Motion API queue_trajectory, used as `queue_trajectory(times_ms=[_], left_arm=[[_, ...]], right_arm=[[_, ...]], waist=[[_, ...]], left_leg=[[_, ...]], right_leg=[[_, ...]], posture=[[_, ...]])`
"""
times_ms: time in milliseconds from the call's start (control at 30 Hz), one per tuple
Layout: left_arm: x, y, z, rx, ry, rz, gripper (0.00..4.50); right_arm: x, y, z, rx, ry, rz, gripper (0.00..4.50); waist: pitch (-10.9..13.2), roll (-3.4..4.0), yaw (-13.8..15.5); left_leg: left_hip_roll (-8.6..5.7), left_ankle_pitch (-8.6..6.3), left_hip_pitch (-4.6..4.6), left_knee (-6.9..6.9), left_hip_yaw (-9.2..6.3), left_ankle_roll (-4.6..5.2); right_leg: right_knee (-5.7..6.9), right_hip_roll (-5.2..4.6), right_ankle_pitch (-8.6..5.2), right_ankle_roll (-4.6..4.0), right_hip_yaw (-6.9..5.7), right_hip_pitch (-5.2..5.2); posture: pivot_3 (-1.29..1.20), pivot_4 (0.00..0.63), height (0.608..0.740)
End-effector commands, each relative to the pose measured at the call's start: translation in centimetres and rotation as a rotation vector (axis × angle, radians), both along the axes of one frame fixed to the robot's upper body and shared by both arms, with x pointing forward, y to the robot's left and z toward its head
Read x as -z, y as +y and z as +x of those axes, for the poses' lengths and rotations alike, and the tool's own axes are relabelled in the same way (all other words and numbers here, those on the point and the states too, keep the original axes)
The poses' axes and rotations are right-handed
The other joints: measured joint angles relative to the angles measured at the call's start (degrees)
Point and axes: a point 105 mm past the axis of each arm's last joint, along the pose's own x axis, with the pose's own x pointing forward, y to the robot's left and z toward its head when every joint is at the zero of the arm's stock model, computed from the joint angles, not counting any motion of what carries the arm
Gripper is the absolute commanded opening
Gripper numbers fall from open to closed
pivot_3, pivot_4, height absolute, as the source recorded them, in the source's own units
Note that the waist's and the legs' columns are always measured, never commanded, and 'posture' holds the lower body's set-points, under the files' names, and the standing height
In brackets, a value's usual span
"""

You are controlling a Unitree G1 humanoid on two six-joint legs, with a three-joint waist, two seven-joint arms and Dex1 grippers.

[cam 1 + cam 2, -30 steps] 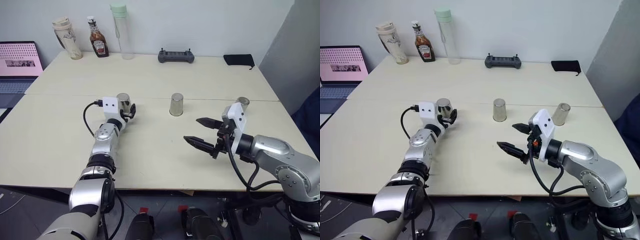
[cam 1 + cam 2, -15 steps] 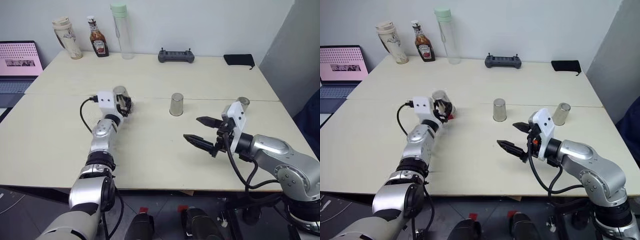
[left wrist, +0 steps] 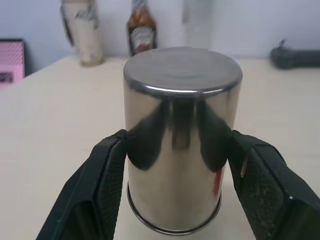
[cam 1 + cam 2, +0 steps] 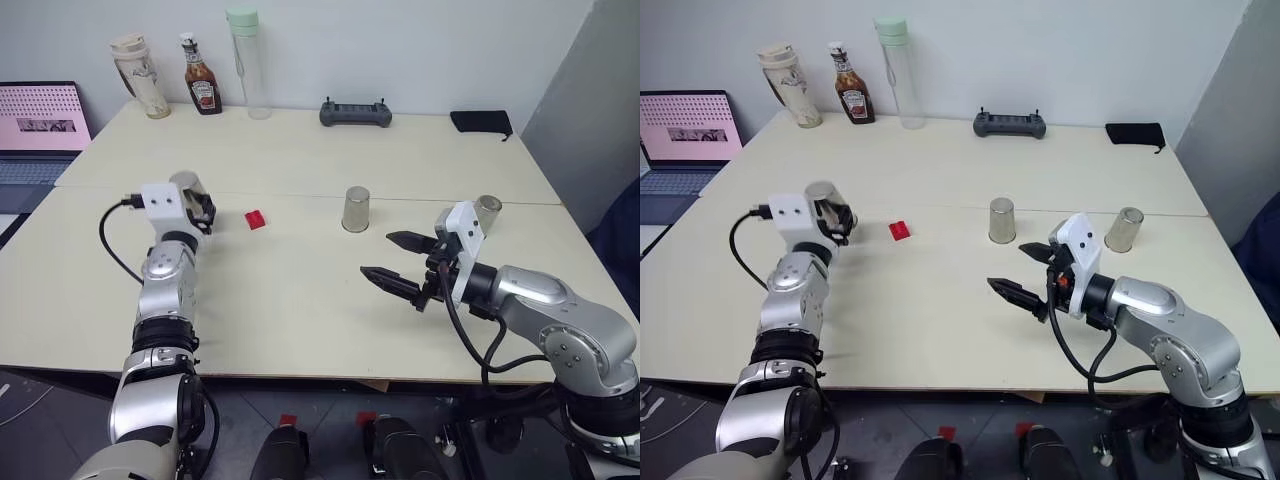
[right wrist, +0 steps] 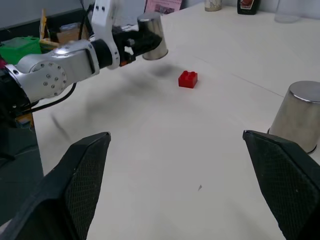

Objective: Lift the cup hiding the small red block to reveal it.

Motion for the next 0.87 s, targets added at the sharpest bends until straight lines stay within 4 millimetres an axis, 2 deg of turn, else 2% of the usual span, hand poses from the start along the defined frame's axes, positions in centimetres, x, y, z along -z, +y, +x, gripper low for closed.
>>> queue_trajectory(times_ms=[33,200,400,533,633,733,867], left_arm=[[-0.3,-1.1,0.5,0.046,-0.035,0.000,3.50],[0.1,-0.4,0.2,0.046,-0.035,-0.009,4.45],[-1.3,0.4,-0.8,0.042,-0.016,0.012,4.45],[-1.7,0.7,-3.7,0.105,0.111,0.032,4.45],[-2.3,-1.4,-6.8,0.322,0.229,0.029,4.45],[-4.6,-3.8,-9.5,0.571,0.288,0.087,4.45],[-6.4,-4.2,-9.7,0.615,0.290,0.161,4.45]], right_arm=[[-0.8,0.1,-0.2,-0.012,-0.047,-0.026,4.50],[-0.6,0.2,-0.4,-0.022,-0.047,-0.043,4.50],[-0.1,0.5,-1.0,-0.047,-0.008,-0.035,4.50],[0.1,0.6,-0.9,-0.049,-0.011,-0.031,4.50],[-0.2,0.6,-0.7,-0.048,-0.019,-0.021,4.50],[-0.3,0.7,-0.9,-0.079,-0.014,-0.025,4.50],[-0.2,0.6,-0.9,-0.088,-0.013,-0.028,4.50]], waist=[[-0.01,-0.01,0.14],[-0.01,-0.01,0.02],[-0.01,-0.01,-0.15],[-0.02,-0.03,-0.83],[-0.01,-0.03,-1.20],[0.03,-0.11,-1.18],[0.03,-0.03,-0.59]], left_leg=[[-0.01,0.00,-0.02,-0.01,-0.01,0.00],[-0.01,-0.01,-0.04,-0.05,-0.02,0.00],[0.03,0.00,0.01,-0.04,-0.01,0.00],[0.07,-0.01,0.01,-0.06,0.02,0.00],[0.14,-0.01,-0.01,-0.11,0.00,-0.01],[0.09,0.00,0.06,-0.10,-0.08,-0.02],[0.05,0.01,0.12,-0.05,-0.07,-0.03]], right_leg=[[-0.03,-0.01,0.00,-0.01,-0.03,0.00],[-0.03,-0.03,0.07,-0.14,-0.03,-0.03],[0.03,-0.02,0.04,-0.07,-0.02,-0.03],[0.04,-0.02,0.04,-0.09,0.03,-0.05],[0.08,-0.07,0.03,-0.14,0.05,-0.13],[0.16,-0.11,-0.08,-0.12,-0.06,-0.09],[0.11,-0.05,-0.30,-0.48,-0.09,-0.02]], posture=[[0.00,0.150,0.740],[0.00,0.150,0.740],[0.00,0.150,0.740],[0.00,0.150,0.740],[0.00,0.150,0.740],[0.00,0.150,0.740],[0.00,0.150,0.740]])
